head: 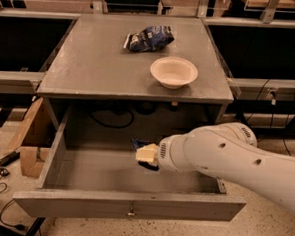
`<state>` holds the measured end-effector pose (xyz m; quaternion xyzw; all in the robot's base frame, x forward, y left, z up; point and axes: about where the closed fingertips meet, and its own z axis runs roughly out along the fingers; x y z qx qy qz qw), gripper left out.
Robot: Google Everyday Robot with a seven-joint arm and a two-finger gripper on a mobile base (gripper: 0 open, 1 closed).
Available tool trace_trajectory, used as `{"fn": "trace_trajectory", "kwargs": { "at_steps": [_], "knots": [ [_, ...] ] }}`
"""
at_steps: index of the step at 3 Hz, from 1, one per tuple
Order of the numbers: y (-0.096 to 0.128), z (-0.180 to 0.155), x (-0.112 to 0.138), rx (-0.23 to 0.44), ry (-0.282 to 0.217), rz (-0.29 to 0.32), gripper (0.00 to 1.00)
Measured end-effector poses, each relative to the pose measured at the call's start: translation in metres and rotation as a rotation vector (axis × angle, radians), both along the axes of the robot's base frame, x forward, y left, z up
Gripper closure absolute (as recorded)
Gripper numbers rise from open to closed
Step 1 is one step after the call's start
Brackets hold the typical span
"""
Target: Place rxbar blueberry into top drawer
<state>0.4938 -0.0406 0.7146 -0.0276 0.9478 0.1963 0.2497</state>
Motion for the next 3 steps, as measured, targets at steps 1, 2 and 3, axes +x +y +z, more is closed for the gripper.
{"fn": "trace_trajectory", "kwargs": {
  "at_steps": [1, 2, 3],
  "knots": [
    [-0.0008, -0.0004, 0.0023, 0.005, 0.008, -0.035, 0.81],
    [-0.0007, -0.0004, 0.0022, 0.006, 0.008, -0.035, 0.58],
    [-0.0007, -0.0004, 0.0022, 0.006, 0.008, -0.035, 0.34]
  ]
}}
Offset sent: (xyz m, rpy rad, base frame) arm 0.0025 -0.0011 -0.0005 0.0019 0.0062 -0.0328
